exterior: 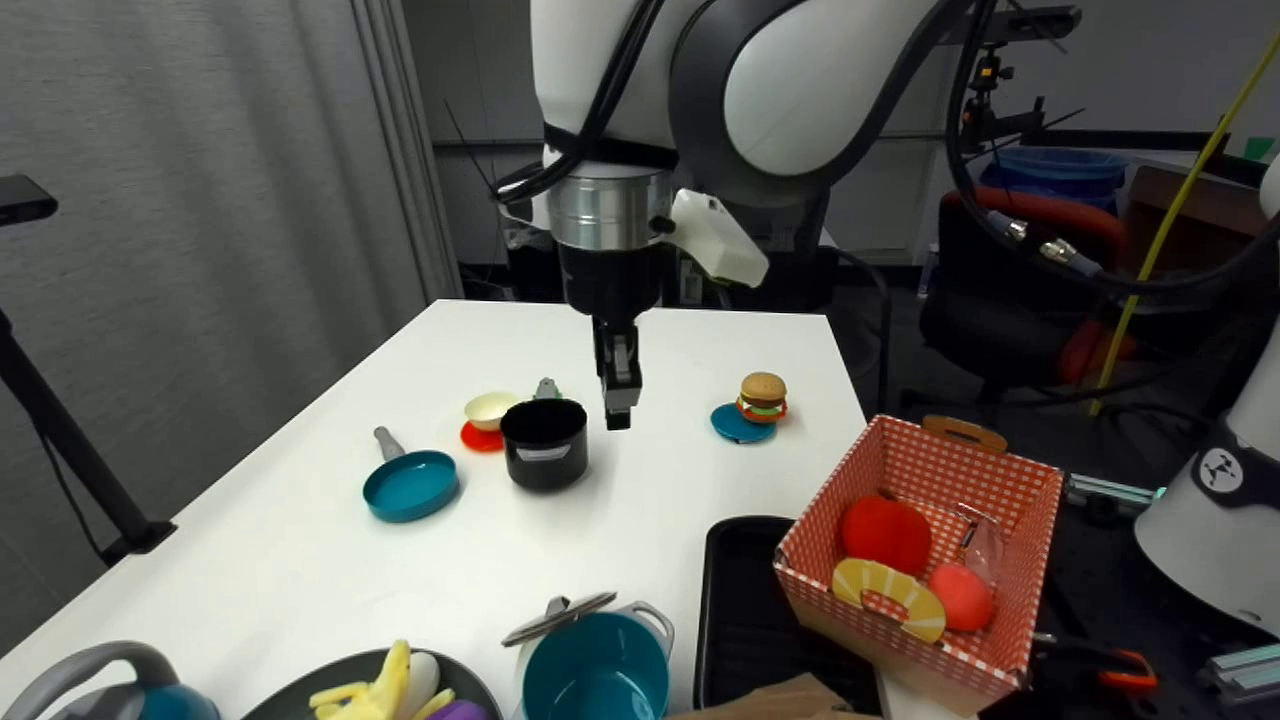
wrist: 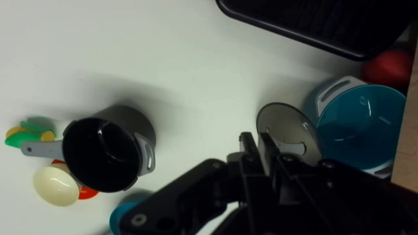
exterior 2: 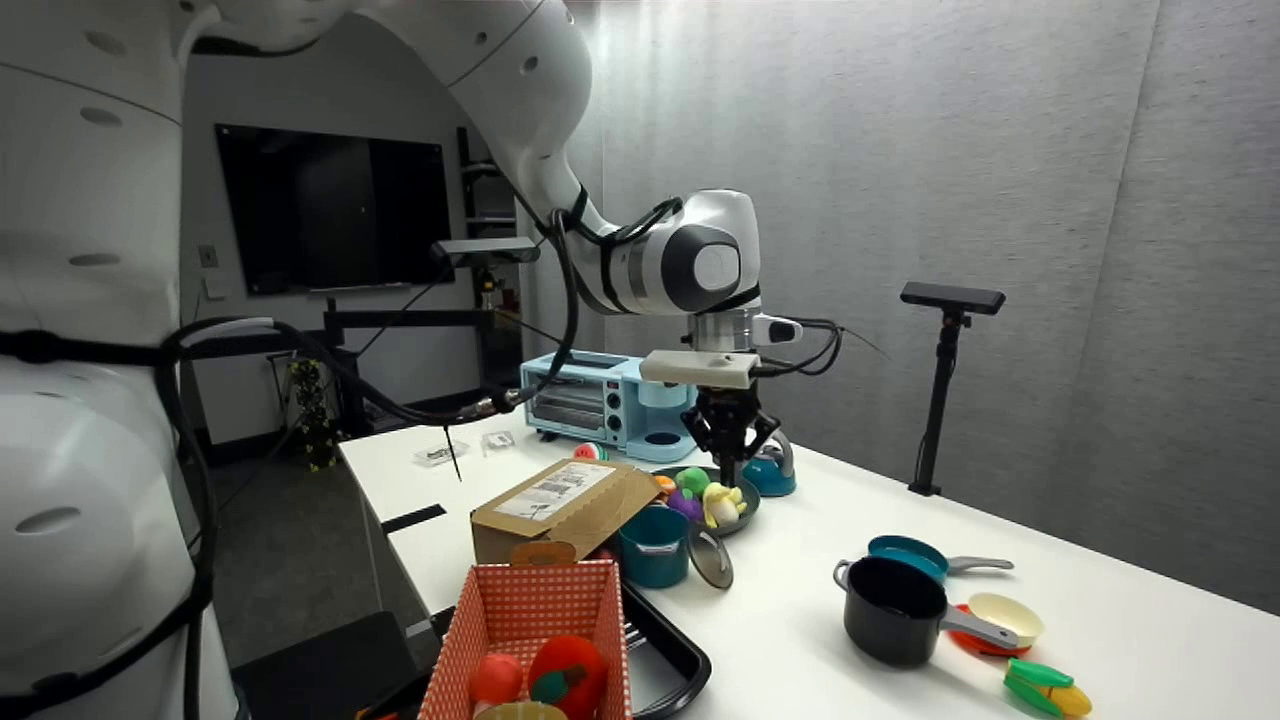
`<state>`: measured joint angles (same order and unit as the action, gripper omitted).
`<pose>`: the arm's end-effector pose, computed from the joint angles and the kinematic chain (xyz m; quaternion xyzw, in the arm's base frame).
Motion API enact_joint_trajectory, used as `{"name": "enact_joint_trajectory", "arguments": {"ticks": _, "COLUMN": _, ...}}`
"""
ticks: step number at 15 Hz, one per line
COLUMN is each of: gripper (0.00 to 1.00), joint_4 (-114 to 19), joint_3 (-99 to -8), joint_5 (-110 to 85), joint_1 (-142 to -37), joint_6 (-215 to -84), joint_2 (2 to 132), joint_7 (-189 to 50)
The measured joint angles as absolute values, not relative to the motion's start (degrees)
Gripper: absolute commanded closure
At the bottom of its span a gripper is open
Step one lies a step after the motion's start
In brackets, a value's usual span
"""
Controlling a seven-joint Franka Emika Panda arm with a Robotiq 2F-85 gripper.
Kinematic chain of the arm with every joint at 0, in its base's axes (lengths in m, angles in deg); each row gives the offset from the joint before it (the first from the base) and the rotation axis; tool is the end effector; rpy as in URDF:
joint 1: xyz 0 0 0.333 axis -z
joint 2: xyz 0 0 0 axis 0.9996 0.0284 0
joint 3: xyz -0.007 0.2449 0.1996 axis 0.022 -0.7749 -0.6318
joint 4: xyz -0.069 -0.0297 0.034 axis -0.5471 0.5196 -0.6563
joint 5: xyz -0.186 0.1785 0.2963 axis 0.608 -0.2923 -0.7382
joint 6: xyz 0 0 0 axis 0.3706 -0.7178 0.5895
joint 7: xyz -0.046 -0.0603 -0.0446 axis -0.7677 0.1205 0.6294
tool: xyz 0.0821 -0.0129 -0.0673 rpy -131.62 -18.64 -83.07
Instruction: Remove the lid from the blue pot
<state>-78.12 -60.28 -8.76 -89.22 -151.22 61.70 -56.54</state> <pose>0.5653 0.0307 0.3167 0.9886 0.1440 0.0185 0.0397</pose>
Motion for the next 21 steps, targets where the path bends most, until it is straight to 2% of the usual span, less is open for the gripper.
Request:
{"name": "enact_joint_trajectory", "arguments": {"ticks": 9, "gripper": 0.97, "joint_4": -79.9, "joint_3": -59.2, "joint_5": -11.3, "joint_1": -89.1, "joint_6": -136.0, "joint_2": 55.2, "joint_7": -61.9}}
{"name": "enact_joint_trajectory", "arguments": {"ticks": 21, "gripper": 0.97, "joint_4": -86.2, "joint_3": -58.4, "joint_5": -11.4, "joint_1": -89.0, "joint_6": -133.6, "joint_2": 44.8, "joint_7": -63.1}}
